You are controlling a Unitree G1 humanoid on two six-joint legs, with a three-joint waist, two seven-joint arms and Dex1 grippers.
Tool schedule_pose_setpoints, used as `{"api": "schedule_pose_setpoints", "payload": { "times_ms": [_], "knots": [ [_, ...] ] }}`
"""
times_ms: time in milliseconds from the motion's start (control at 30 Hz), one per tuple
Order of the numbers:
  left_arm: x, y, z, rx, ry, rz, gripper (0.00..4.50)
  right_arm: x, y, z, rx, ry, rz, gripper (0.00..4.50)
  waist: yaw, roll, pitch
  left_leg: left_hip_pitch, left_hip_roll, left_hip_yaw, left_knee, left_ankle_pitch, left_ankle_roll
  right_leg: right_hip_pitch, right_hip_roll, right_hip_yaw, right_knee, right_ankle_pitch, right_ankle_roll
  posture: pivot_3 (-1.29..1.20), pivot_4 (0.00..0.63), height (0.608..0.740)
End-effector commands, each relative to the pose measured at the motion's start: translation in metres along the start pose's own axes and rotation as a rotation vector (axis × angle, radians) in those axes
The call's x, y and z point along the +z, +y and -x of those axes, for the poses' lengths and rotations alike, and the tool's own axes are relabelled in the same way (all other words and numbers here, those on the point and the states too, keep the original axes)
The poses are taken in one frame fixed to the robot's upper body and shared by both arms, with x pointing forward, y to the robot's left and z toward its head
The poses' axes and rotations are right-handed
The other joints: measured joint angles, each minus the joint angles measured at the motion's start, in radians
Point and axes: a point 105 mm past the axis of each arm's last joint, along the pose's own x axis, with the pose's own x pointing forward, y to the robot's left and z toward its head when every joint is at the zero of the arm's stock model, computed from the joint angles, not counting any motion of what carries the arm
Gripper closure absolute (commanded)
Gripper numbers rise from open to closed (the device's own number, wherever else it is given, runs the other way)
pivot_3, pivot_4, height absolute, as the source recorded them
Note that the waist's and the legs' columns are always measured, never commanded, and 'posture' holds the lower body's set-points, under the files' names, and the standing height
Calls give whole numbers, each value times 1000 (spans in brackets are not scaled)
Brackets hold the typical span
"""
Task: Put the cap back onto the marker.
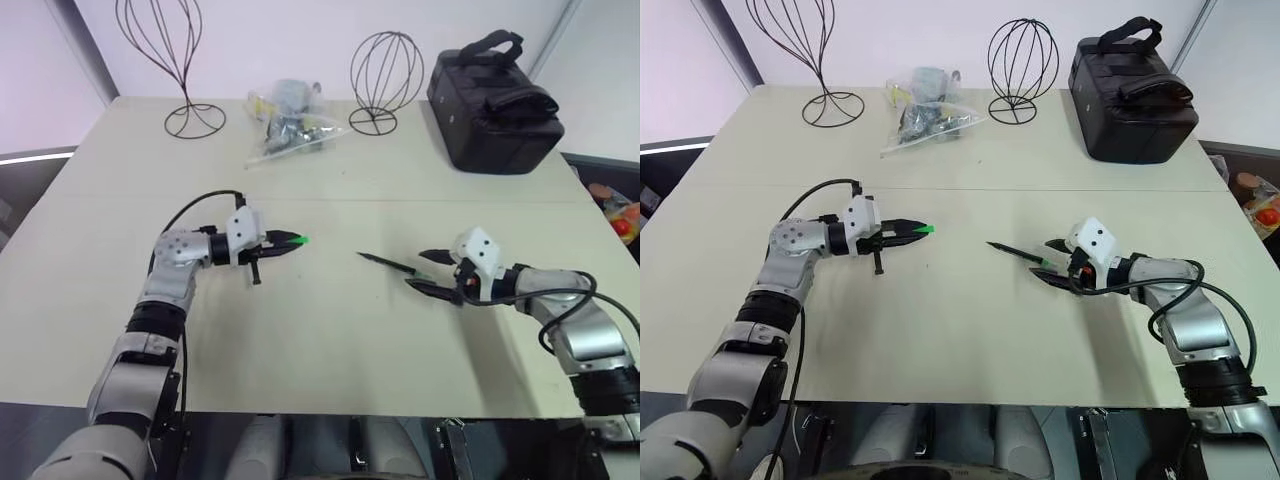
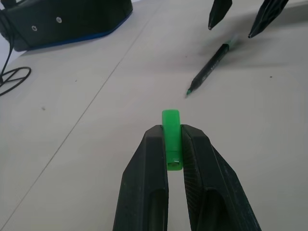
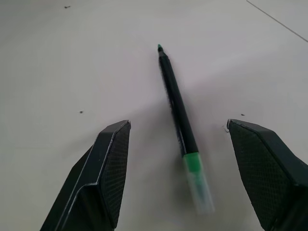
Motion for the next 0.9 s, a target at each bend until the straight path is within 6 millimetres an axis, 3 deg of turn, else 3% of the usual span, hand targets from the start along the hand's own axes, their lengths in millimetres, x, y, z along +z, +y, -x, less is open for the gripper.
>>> {"api": "schedule_pose_setpoints", "payload": {
  "times_ms": [33, 400, 900],
  "knots": [
    [13, 7, 3, 34, -28, -42, 4441, 7, -9, -3, -12, -24, 29, 1211, 0, 0, 0, 0, 0, 0, 0, 0, 0, 0, 0, 0, 0, 0, 0, 0, 150, 740],
    [25, 5, 16, 7, -26, -73, 4441, -7, -11, -16, 6, -22, -2, 1211, -1, 2, 1, 0, 0, 0, 0, 0, 0, -1, 0, 1, 0, 0, 0, 0, 150, 740],
    [20, 15, 22, 22, -8, -86, 4441, -20, -6, -24, 8, -17, -40, 1211, -3, 2, 1, 0, 0, 1, 0, 0, 0, -1, 0, 1, 0, 0, 0, 0, 150, 740]
  ]
}}
